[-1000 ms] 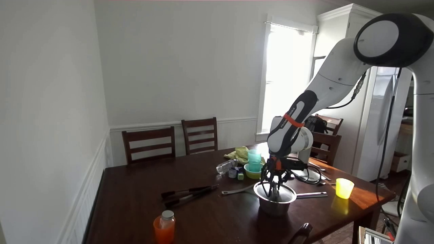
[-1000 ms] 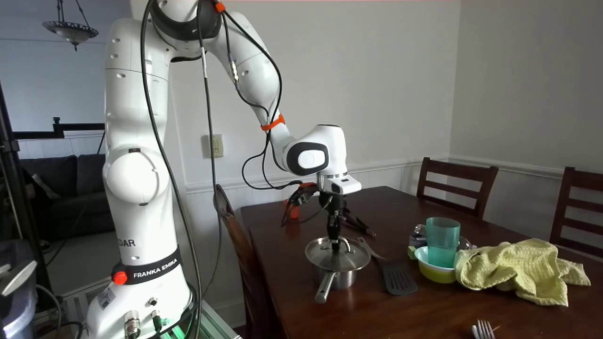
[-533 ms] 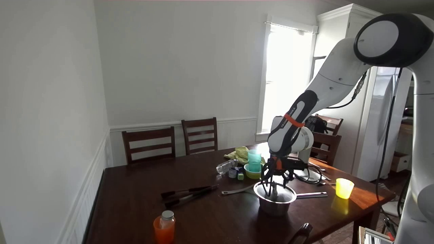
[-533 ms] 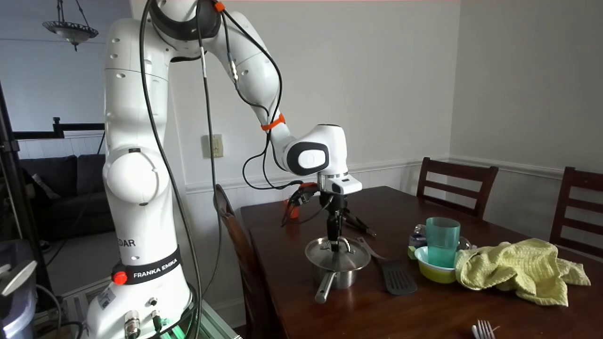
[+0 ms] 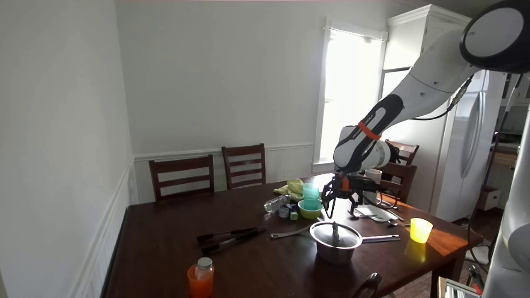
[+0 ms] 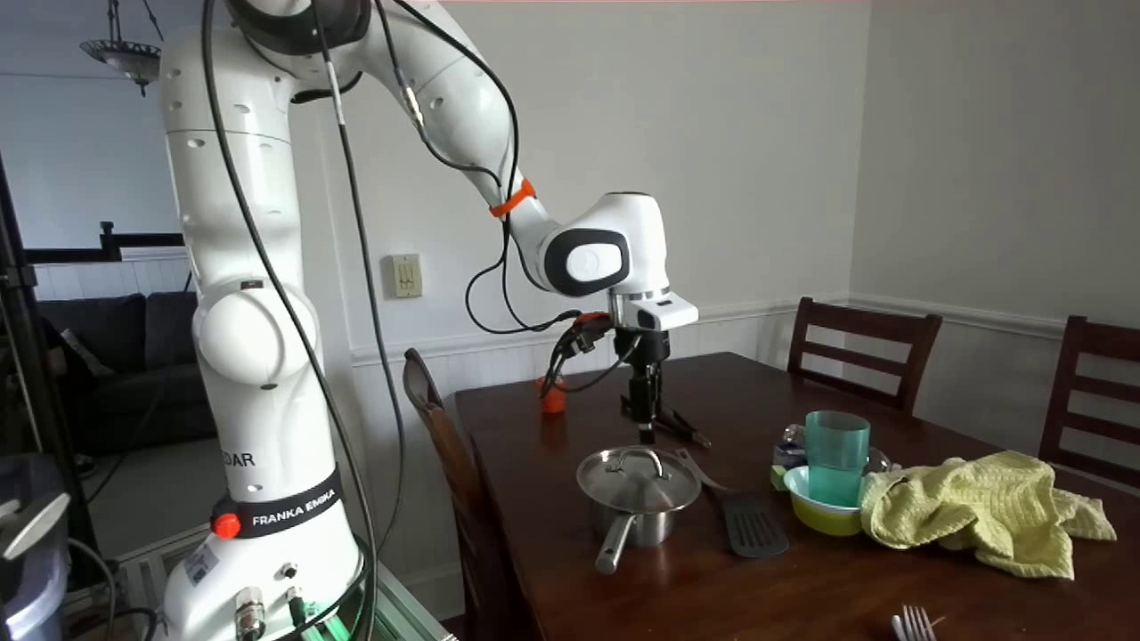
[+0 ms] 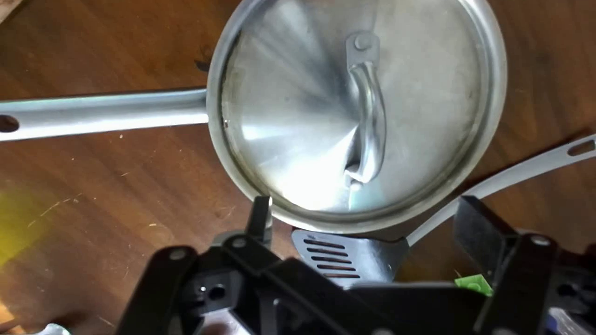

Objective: Pick up the silver pot lid and put it on the silver pot

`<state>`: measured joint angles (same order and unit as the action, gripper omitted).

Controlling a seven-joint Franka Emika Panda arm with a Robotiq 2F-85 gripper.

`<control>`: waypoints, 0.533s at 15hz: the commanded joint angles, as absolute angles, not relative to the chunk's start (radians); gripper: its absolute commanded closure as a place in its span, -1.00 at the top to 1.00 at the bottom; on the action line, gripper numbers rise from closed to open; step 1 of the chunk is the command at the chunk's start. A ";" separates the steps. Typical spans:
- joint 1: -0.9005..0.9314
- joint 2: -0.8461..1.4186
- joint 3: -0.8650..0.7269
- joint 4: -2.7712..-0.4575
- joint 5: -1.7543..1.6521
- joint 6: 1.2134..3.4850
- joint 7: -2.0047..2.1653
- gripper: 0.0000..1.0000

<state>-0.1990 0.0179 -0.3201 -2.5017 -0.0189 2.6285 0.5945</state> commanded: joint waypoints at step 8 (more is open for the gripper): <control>-0.303 -0.177 -0.278 -2.454 -0.023 2.412 0.529 1.00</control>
<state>-0.2757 -0.1787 -0.3044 -2.4558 -0.0316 2.4141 0.5363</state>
